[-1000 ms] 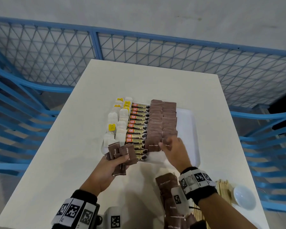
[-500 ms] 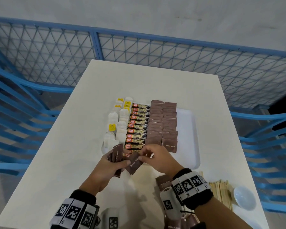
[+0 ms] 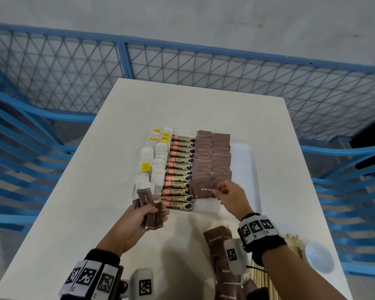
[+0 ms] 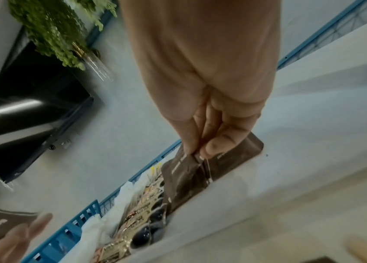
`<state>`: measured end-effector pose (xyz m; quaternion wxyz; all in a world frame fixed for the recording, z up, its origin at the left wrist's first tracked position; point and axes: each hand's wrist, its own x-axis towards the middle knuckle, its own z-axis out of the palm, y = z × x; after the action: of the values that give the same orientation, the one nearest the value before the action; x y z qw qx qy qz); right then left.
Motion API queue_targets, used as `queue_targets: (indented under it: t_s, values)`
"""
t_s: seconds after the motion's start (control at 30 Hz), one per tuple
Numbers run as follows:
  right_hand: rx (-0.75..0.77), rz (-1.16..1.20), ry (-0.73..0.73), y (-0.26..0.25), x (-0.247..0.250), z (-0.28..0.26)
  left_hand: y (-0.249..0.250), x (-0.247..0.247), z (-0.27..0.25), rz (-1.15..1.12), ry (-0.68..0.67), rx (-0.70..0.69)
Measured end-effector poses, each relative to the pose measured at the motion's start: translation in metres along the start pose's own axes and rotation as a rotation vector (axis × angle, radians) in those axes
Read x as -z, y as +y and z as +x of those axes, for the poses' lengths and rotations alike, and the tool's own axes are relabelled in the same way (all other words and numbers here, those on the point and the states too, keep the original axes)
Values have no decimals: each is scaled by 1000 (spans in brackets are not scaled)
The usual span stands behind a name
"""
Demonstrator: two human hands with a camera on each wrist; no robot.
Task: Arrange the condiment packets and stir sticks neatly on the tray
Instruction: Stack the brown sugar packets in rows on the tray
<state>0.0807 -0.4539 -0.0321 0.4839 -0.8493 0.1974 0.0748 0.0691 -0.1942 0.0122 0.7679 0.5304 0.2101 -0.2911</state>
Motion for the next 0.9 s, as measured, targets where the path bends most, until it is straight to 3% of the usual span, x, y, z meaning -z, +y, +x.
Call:
queue_targets:
  t_s: [0.57,0.7,0.77,0.9]
  values:
    - [-4,-57,43,1,-23,3,-5,2,-1,167,35,-75]
    - [125,-152,116,-7,-24,-2,-5,-4,-2,127,11,-86]
    - [199,-128,53,-22,-24,-12,-5,-7,-1,110,14,-94]
    - [185,39,-359,-54,-26,-37,-5,-12,2,79,42,-100]
